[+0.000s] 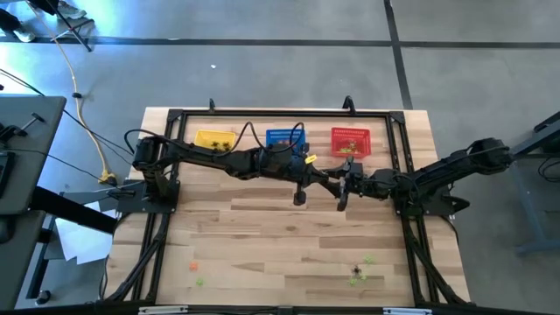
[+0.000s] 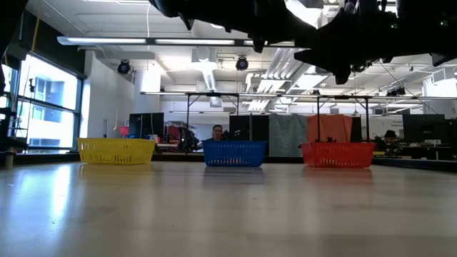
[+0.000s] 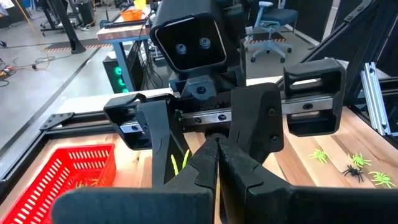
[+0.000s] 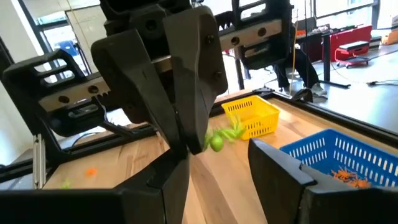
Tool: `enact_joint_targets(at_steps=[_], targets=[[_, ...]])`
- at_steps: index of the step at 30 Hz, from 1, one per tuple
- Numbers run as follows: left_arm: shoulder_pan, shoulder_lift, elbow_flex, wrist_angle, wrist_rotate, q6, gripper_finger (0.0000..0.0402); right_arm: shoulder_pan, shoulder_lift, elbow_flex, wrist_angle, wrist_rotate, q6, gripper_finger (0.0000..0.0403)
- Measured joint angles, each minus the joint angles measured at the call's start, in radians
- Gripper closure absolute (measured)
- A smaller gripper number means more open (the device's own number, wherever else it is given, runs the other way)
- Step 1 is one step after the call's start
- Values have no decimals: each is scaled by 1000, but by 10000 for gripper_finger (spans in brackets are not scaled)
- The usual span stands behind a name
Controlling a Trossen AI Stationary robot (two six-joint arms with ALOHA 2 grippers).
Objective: Sort Halloween decoration
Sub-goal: Put the green spider toy into the red basket
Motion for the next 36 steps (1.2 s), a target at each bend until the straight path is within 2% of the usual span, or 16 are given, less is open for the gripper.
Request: enact_joint_targets(at_steps=[13, 17, 22, 28, 32, 36], targets=[[-1, 0, 0, -3, 0, 0, 401, 0, 0, 5, -48, 0, 2, 243], [-3, 0, 0, -48, 0, 1, 402, 0, -1, 5, -85, 13, 3, 243], [-3, -5, 0, -192, -1, -26, 402, -24, -10, 5, -345, 107, 163, 243], [-18, -5, 0, -295, -3, -25, 401, -113, -15, 5, -581, 112, 385, 243], [-32, -7, 0, -339, -3, -25, 401, -185, -15, 5, -747, 48, 514, 243], [-43, -38, -1, -390, -4, -25, 402, -237, -15, 4, -817, -59, 566, 243]])
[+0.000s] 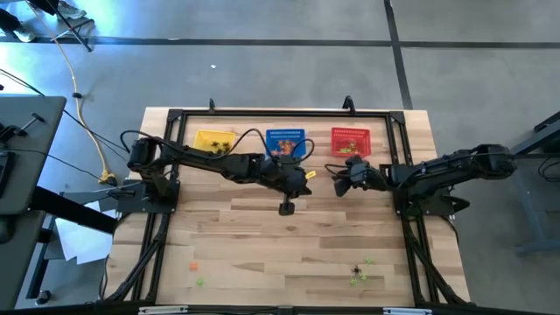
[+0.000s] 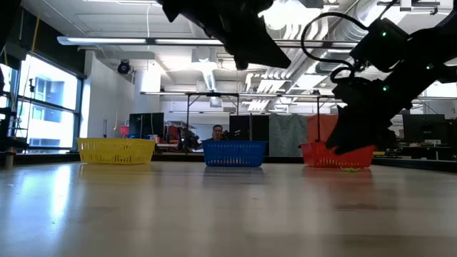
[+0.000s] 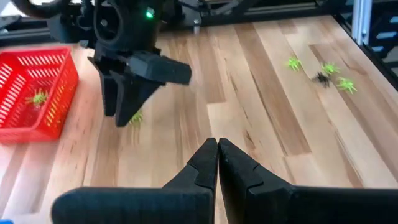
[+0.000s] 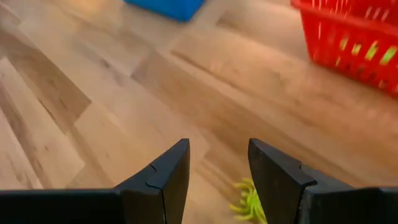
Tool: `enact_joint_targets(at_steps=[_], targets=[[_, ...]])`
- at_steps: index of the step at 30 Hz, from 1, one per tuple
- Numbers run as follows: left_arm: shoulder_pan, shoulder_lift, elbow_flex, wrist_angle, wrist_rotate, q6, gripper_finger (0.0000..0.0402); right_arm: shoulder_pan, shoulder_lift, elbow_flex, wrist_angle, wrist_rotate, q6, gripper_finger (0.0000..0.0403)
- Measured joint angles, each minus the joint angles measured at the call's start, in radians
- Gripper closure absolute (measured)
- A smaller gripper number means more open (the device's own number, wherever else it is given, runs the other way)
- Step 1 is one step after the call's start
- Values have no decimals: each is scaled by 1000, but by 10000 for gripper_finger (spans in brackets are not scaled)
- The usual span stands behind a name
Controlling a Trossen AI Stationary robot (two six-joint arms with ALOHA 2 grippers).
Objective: Sort Halloween decoration
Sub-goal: Put the green spider toy into the red basket
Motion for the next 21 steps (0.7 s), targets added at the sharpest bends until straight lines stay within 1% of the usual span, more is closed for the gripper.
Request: enact_joint_targets(at_steps=[4, 8, 12, 16, 21], targets=[[-7, -39, 0, -40, 0, 0, 402, -31, 0, 0, -38, -72, 29, 243], [-7, -86, 0, -70, -1, 0, 401, -45, 0, 0, -105, -98, 66, 243], [-7, -118, 0, -106, -10, 1, 401, -45, 0, 0, -121, -108, 83, 243], [-7, -130, 0, -142, -60, 0, 402, -45, 3, 0, -129, -110, 84, 243], [-8, -130, 0, -180, -101, -1, 401, -45, 53, 3, -148, -103, 100, 243]])
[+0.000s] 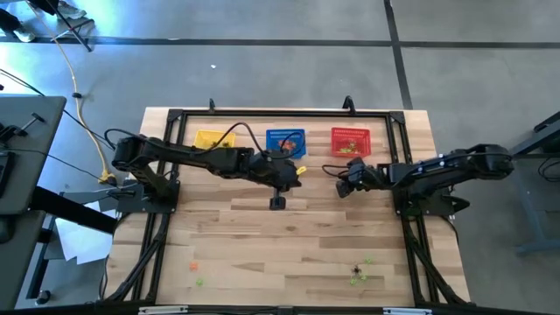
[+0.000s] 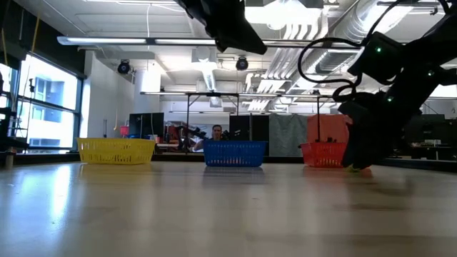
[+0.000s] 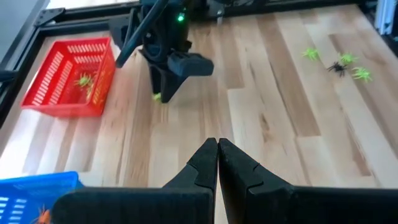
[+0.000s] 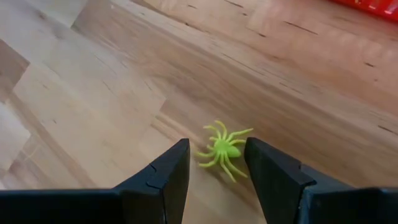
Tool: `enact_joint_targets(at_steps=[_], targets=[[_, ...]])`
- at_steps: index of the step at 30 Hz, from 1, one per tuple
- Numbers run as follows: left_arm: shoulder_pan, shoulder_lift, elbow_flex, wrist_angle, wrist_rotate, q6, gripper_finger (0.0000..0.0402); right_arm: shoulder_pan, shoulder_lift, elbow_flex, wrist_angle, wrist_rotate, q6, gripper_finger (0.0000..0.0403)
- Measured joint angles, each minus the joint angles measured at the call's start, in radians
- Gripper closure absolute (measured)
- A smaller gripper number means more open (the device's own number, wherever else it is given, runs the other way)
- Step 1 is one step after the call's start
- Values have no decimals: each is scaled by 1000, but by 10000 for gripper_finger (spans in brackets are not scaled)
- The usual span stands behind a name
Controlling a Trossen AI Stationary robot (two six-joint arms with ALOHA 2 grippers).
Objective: Sort Halloween decoration
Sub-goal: Put the green spider toy into the red basket
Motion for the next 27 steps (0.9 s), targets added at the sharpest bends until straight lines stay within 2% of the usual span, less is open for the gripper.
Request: enact_joint_targets(at_steps=[6, 9, 11, 15, 16, 22, 27], targets=[[-1, 0, 0, -15, -6, 0, 401, 0, 83, 3, 48, 20, 4, 243], [-1, 0, 0, -14, -6, 1, 401, 0, 98, 5, 53, 29, 8, 256], [-1, 0, 0, -15, -7, 0, 402, 0, 99, 5, 47, 32, 8, 283], [-1, 0, 0, -15, -27, 1, 401, -2, 98, 2, 34, 36, 17, 375], [-1, 0, 0, -15, -33, 1, 402, -2, 98, 2, 34, 38, 19, 387], [-1, -15, 0, -56, -80, 0, 401, -3, 70, 17, 2, 2, 28, 398], [-3, -79, -1, -128, -116, -15, 402, 2, -4, 134, -166, -80, -69, 400]])
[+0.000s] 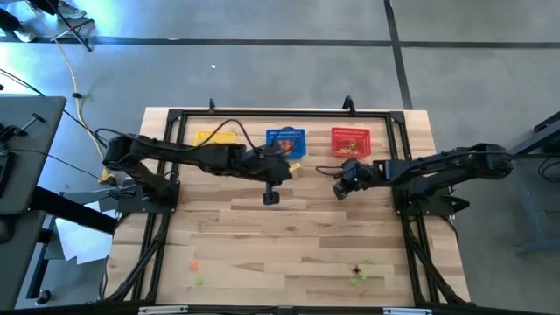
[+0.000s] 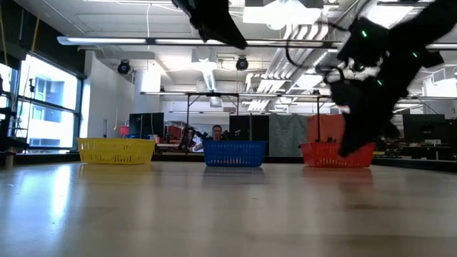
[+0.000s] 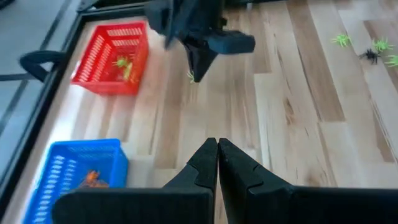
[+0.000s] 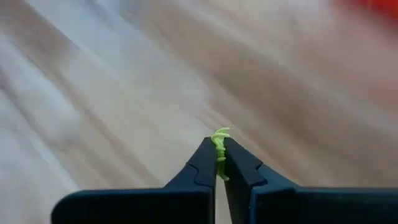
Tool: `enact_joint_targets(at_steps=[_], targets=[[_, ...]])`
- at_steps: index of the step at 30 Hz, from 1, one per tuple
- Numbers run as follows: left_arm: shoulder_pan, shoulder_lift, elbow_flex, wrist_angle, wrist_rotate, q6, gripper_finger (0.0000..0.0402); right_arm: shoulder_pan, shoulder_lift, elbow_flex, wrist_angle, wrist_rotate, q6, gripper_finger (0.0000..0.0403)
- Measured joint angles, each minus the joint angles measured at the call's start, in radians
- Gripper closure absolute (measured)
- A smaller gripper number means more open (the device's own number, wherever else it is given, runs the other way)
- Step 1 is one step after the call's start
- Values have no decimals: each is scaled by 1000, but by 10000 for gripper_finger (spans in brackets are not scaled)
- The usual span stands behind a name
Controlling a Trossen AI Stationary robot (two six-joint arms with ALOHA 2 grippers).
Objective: Sort Halloween decoration
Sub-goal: Put the green spider toy into the red basket
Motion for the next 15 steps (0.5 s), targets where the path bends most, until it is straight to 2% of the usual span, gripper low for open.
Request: enact_joint_targets(at_steps=[2, 6, 10, 12, 15], targets=[[-3, -34, 0, -25, -18, 0, 401, -2, -30, 78, -86, 33, -50, 400], [-17, -98, 0, -63, -76, 0, 401, -8, -55, 241, -345, 185, -144, 401], [-25, -150, 0, -110, -117, -4, 402, -71, -56, 362, -538, 310, -205, 402], [-31, -175, -2, -142, -126, -9, 402, -127, -56, 391, -564, 309, -241, 402], [-36, -205, -9, -160, -129, -20, 402, -239, -45, 389, -566, 246, -309, 402]])
